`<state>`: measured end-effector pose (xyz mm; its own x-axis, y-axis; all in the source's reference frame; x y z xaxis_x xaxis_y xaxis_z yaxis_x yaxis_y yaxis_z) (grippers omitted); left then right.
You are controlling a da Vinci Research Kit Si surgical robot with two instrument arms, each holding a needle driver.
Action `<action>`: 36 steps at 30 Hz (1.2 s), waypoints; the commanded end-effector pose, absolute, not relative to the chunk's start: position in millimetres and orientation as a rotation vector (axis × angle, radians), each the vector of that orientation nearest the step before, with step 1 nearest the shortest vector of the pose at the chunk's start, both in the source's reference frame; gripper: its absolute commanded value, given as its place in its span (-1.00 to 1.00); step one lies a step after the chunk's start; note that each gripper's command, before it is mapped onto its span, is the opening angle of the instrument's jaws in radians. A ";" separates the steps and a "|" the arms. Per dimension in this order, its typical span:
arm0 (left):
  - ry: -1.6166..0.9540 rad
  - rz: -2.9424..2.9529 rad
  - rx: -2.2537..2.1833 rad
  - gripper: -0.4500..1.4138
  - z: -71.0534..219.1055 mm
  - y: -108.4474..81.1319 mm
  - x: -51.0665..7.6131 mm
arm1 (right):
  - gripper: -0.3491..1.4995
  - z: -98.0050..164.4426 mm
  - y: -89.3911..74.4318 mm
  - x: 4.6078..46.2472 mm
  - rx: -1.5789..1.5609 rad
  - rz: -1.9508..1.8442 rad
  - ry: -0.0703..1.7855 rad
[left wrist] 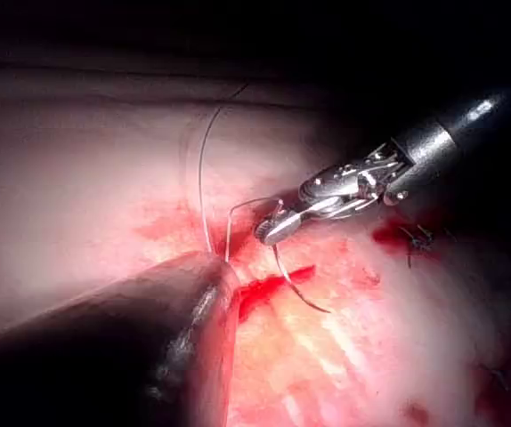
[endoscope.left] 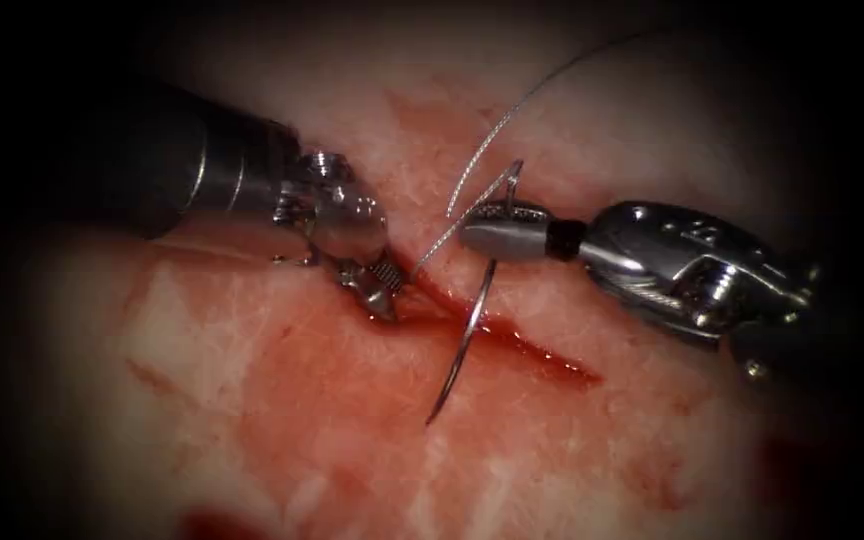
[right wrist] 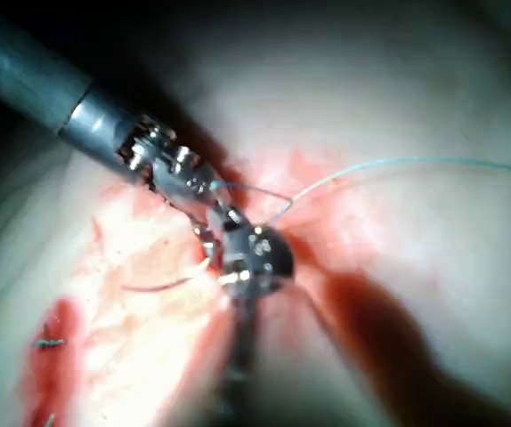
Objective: Wound Closure
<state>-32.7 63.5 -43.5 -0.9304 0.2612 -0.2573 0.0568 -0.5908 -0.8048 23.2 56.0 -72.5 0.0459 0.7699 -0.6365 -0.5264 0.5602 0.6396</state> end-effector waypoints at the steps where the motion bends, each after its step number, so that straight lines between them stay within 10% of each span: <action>1: -1.368 2.650 -0.534 -0.11 -43.0 63.0 -33.0 | -1.00 -71.6 56.7 23.9 0.247 0.999 1.153; 36: -1.237 2.634 -0.641 -0.24 -46.4 65.0 -31.1 | -1.00 -65.2 55.2 28.4 -0.270 0.571 1.040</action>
